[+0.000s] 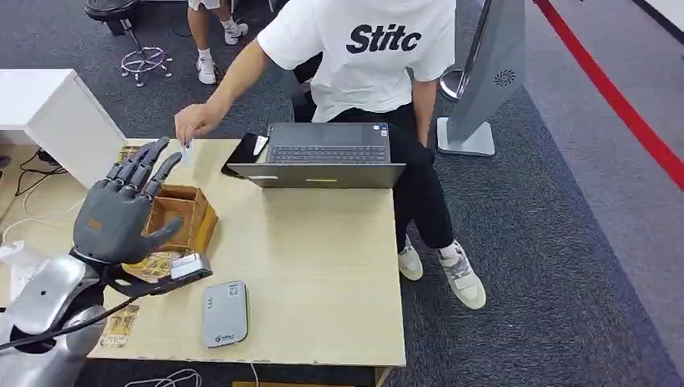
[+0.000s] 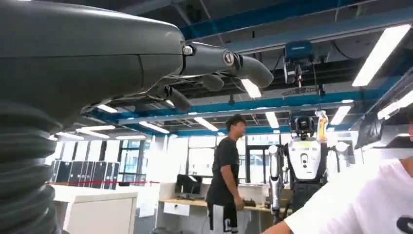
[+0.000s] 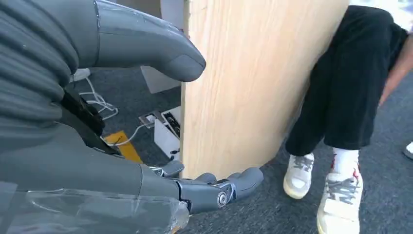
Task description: Pass the card to the sensor for recognition and then transmit it.
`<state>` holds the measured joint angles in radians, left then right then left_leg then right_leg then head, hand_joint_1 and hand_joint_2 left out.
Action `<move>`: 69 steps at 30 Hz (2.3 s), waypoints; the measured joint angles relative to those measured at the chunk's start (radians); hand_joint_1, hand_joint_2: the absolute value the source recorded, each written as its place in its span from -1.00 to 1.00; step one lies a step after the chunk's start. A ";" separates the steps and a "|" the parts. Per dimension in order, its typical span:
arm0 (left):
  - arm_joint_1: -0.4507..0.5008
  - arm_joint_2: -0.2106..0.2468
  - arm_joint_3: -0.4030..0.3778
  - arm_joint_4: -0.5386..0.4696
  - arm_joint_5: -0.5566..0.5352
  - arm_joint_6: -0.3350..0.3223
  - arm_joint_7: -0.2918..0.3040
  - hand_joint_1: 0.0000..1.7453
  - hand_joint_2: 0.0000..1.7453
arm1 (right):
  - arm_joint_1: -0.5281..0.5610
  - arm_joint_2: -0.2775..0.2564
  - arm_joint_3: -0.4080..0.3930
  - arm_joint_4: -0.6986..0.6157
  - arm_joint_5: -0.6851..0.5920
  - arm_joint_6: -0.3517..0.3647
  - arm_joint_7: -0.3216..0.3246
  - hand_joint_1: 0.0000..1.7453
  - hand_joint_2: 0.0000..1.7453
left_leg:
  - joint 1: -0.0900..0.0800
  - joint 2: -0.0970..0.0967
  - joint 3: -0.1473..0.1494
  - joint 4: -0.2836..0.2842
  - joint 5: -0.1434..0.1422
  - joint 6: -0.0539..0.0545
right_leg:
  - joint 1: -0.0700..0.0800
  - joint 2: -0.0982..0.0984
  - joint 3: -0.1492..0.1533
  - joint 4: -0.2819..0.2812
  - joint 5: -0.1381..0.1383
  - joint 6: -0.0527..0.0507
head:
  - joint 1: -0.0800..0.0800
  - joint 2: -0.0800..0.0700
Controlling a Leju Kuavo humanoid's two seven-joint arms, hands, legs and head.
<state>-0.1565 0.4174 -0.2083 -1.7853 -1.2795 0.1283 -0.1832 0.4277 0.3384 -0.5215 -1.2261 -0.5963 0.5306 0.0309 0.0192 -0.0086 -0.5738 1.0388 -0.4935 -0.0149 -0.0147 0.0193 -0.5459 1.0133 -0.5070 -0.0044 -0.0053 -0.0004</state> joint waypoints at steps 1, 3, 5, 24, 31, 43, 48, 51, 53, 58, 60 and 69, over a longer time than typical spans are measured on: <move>0.026 0.009 -0.003 0.000 -0.006 0.024 -0.009 -1.00 1.00 | 0.004 0.000 -0.001 -0.003 -0.005 -0.002 -0.002 -1.00 1.00 | 0.000 0.000 -0.001 0.000 0.000 0.000 | 0.000 0.000 -0.001 0.000 0.000 0.000 | 0.000 0.000; 0.071 0.025 -0.008 0.000 -0.016 0.087 -0.027 -1.00 1.00 | 0.011 0.000 0.000 -0.012 -0.018 -0.008 -0.004 -1.00 1.00 | 0.000 0.000 -0.002 0.000 0.000 0.000 | 0.000 -0.001 -0.001 0.000 -0.001 0.000 | 0.001 0.000; 0.125 0.038 -0.009 0.000 -0.022 0.145 -0.045 -1.00 1.00 | 0.017 0.000 0.002 -0.020 -0.031 -0.018 -0.006 -1.00 1.00 | 0.000 0.000 -0.001 0.000 -0.001 0.001 | 0.000 0.000 -0.001 0.000 -0.001 0.000 | 0.001 0.000; 0.232 0.084 0.044 0.269 -0.061 0.286 -0.076 -1.00 1.00 | 0.026 0.000 -0.002 -0.047 -0.017 0.003 -0.012 -1.00 1.00 | 0.000 -0.003 -0.001 -0.001 0.000 0.000 | 0.000 -0.004 0.000 0.000 -0.001 0.000 | 0.001 0.000; 0.187 0.032 0.100 0.350 -0.062 0.262 -0.051 -1.00 1.00 | 0.029 0.000 0.003 -0.048 -0.021 -0.003 -0.006 -1.00 1.00 | 0.000 -0.003 -0.001 -0.001 0.000 0.000 | 0.000 -0.003 0.000 0.000 -0.001 0.000 | 0.002 0.000; 0.140 -0.021 0.121 0.442 -0.073 0.236 -0.049 -1.00 1.00 | 0.016 0.000 0.004 -0.037 -0.006 0.003 -0.013 -1.00 1.00 | 0.001 -0.003 -0.001 -0.001 0.000 0.000 | 0.000 -0.003 0.000 0.000 -0.001 0.000 | 0.002 0.000; 0.139 -0.029 0.122 0.454 -0.076 0.238 -0.050 -1.00 1.00 | 0.015 0.000 0.004 -0.036 -0.003 0.003 -0.013 -1.00 1.00 | 0.001 -0.003 -0.001 -0.001 0.000 0.000 | 0.000 -0.003 0.000 0.000 -0.001 0.000 | 0.002 0.000; 0.139 -0.030 0.127 0.458 -0.076 0.239 -0.050 -1.00 1.00 | 0.016 0.000 0.004 -0.036 -0.007 0.003 -0.010 -1.00 1.00 | 0.001 -0.003 -0.001 -0.001 0.000 0.000 | 0.000 -0.003 0.000 0.000 -0.001 0.000 | 0.002 0.000; 0.136 -0.030 0.129 0.463 -0.078 0.238 -0.048 -1.00 1.00 | 0.016 0.000 0.004 -0.036 -0.007 0.003 -0.007 -1.00 1.00 | 0.001 -0.003 -0.001 -0.001 0.000 0.000 | 0.000 -0.003 0.000 0.000 -0.001 0.000 | 0.002 0.000; 0.107 -0.034 0.138 0.483 -0.088 0.222 -0.029 -1.00 1.00 | 0.015 0.000 0.004 -0.036 0.000 0.005 -0.005 -1.00 1.00 | 0.001 -0.003 -0.001 -0.001 0.000 0.000 | 0.000 -0.004 0.000 0.000 -0.001 0.000 | 0.002 0.000; 0.100 -0.037 0.149 0.495 -0.088 0.212 -0.022 -1.00 1.00 | 0.016 0.000 0.004 -0.036 0.002 0.005 -0.003 -1.00 1.00 | 0.001 -0.002 -0.001 -0.001 0.000 0.000 | 0.000 -0.003 0.000 0.000 -0.001 0.000 | 0.002 0.000; 0.080 -0.065 0.185 0.539 -0.082 0.185 0.002 -1.00 1.00 | 0.016 0.000 0.010 -0.036 0.000 0.003 -0.002 -1.00 1.00 | 0.000 -0.003 -0.001 -0.001 0.000 0.000 | 0.000 -0.003 0.000 0.000 -0.001 0.000 | 0.002 0.000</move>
<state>-0.0764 0.3528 -0.0237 -1.2459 -1.3615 0.3136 -0.1812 0.4432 0.3384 -0.5116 -1.2623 -0.5959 0.5337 0.0286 0.0197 -0.0111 -0.5747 1.0379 -0.4934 -0.0150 -0.0146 0.0162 -0.5464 1.0131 -0.5082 -0.0048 -0.0034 -0.0004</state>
